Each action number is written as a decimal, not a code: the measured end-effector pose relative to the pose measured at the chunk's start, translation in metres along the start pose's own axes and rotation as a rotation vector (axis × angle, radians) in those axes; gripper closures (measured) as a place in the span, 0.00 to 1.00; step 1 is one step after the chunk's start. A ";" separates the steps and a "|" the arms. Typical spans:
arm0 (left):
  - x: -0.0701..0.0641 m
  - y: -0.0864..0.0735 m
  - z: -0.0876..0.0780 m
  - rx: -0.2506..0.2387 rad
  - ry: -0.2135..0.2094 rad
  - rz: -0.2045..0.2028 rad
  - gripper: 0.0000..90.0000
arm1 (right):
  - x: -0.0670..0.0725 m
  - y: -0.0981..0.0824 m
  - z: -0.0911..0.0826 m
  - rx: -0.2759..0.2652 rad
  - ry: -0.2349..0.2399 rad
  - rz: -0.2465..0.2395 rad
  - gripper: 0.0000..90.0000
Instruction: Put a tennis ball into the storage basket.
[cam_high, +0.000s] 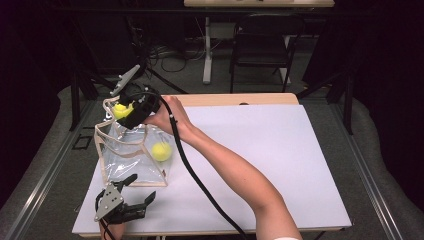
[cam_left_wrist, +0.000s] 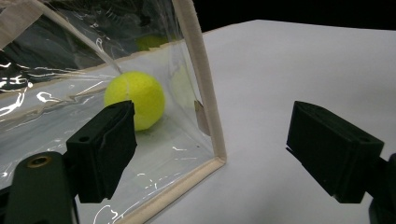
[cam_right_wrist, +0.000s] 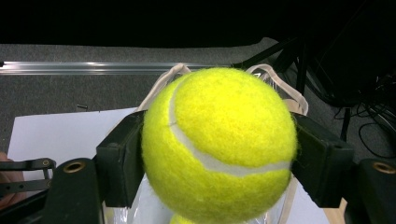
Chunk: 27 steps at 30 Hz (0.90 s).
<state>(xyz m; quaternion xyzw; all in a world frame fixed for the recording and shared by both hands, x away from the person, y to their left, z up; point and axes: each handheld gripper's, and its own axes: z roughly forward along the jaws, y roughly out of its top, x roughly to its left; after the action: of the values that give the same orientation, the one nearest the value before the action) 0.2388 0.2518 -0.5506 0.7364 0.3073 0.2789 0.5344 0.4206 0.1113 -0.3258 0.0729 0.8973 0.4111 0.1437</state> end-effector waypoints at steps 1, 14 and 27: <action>0.000 0.000 0.000 0.000 0.000 -0.002 0.17 | 0.000 0.000 0.000 0.001 0.000 0.000 0.29; 0.000 0.000 0.000 -0.003 0.000 0.000 0.17 | 0.002 0.001 0.005 0.020 0.007 -0.005 0.29; 0.001 0.000 -0.001 -0.004 0.000 0.000 0.17 | 0.003 0.000 0.013 0.039 0.030 -0.003 0.29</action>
<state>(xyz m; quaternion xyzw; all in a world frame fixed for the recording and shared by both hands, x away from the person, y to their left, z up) 0.2383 0.2530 -0.5506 0.7354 0.3066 0.2796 0.5358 0.4215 0.1211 -0.3347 0.0682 0.9074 0.3941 0.1291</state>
